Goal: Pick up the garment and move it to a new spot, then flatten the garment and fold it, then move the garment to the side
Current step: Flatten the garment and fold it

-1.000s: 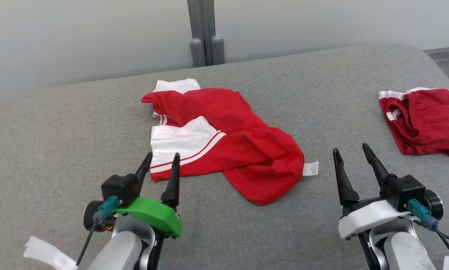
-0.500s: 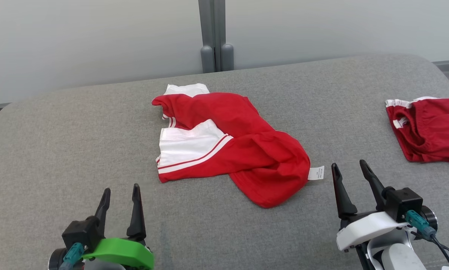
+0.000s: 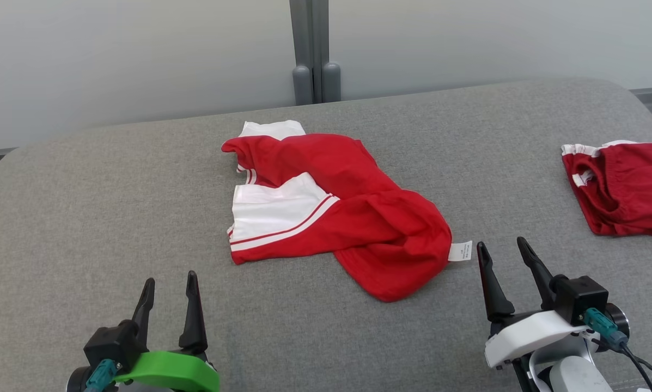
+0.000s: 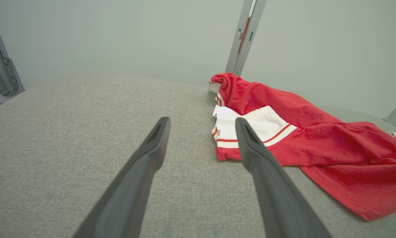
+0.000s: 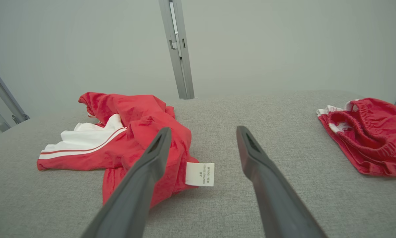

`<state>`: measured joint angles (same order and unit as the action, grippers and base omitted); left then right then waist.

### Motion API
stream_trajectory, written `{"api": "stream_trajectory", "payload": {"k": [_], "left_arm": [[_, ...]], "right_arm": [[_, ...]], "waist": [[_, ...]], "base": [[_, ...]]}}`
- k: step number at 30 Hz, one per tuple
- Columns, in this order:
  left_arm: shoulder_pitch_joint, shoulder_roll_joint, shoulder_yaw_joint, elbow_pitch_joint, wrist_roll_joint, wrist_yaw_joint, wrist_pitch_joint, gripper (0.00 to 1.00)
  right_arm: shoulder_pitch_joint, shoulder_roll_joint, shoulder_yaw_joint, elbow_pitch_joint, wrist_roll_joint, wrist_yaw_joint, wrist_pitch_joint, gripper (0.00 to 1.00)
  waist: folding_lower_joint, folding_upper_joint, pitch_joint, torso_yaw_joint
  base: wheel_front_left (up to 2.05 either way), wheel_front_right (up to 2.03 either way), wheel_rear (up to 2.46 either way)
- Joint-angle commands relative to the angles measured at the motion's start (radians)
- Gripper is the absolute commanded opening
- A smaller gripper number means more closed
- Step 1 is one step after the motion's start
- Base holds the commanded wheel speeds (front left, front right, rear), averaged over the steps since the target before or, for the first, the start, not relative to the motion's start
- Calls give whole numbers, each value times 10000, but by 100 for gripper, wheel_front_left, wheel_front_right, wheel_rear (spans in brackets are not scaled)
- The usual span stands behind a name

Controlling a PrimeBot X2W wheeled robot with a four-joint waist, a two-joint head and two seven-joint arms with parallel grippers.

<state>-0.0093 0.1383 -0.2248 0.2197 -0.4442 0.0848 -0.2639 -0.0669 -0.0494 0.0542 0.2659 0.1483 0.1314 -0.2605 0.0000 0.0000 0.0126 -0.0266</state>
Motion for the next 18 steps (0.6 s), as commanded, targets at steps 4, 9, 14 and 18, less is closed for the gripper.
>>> {"api": "stream_trajectory", "payload": {"k": [4, 9, 14, 18], "left_arm": [[143, -82, 149, 68, 120, -137, -3, 100], [-56, -127, 153, 203, 233, -253, -3, 100], [-877, 113, -92, 516, 458, -458, 235, 100], [-1916, 277, -299, 1016, 602, -644, 739, 100]], "right_arm": [[-109, -21, 15, 32, 52, -15, -49, 100], [-185, -21, 34, -70, 49, -15, -55, 100], [-319, -21, 104, -208, 4, -15, -57, 100], [-536, -21, 198, -310, -46, -15, -58, 100]], "waist": [[0, 0, 42, -9], [0, 0, 187, -57], [0, 0, 535, -184], [0, 0, 956, -380]], "base": [[0, 0, 0], [0, 0, 0], [0, 0, 0], [0, 0, 0]]}}
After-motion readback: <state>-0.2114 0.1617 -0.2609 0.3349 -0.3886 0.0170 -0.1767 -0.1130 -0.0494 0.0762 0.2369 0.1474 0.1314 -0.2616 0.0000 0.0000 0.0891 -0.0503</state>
